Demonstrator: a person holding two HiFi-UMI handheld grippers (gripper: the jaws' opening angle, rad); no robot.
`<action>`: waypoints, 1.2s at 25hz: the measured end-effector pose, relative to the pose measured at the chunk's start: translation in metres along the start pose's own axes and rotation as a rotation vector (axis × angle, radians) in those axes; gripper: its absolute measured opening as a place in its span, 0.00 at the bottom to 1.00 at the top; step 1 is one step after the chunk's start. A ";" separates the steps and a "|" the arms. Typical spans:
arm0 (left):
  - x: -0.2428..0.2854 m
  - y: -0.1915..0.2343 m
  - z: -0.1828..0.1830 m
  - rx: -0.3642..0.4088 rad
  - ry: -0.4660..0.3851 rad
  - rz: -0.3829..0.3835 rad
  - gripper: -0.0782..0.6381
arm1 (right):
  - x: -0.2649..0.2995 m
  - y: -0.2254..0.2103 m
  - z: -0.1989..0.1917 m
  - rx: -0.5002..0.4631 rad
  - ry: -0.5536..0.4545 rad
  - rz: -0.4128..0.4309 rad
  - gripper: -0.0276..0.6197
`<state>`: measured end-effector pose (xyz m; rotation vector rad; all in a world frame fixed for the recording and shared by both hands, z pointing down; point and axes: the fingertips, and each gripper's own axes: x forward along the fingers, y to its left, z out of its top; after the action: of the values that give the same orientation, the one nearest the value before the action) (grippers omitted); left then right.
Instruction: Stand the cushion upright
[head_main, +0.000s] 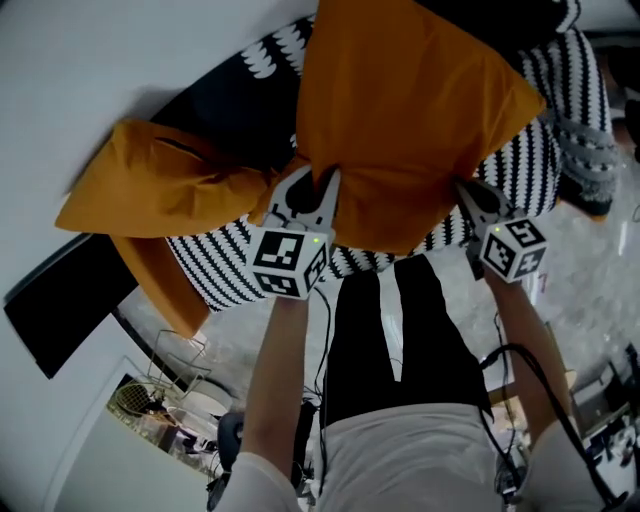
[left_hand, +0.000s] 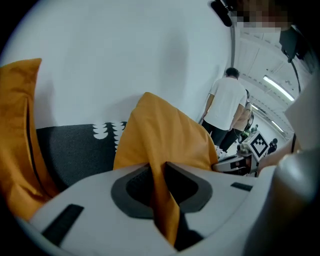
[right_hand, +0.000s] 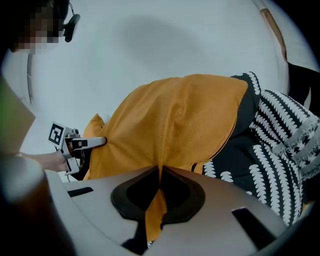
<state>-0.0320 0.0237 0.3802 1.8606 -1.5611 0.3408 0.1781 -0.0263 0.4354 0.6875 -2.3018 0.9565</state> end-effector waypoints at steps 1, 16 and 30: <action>-0.008 0.006 -0.002 -0.015 -0.017 0.018 0.20 | 0.005 0.007 0.001 -0.012 0.000 0.005 0.10; -0.087 0.036 -0.003 -0.112 -0.221 0.150 0.20 | 0.024 0.074 0.036 -0.246 -0.051 0.051 0.10; -0.104 0.077 -0.013 -0.272 -0.344 0.294 0.20 | 0.077 0.108 0.095 -0.496 -0.085 0.094 0.10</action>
<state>-0.1282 0.1076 0.3531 1.5364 -2.0084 -0.0707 0.0273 -0.0489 0.3782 0.4174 -2.5228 0.3659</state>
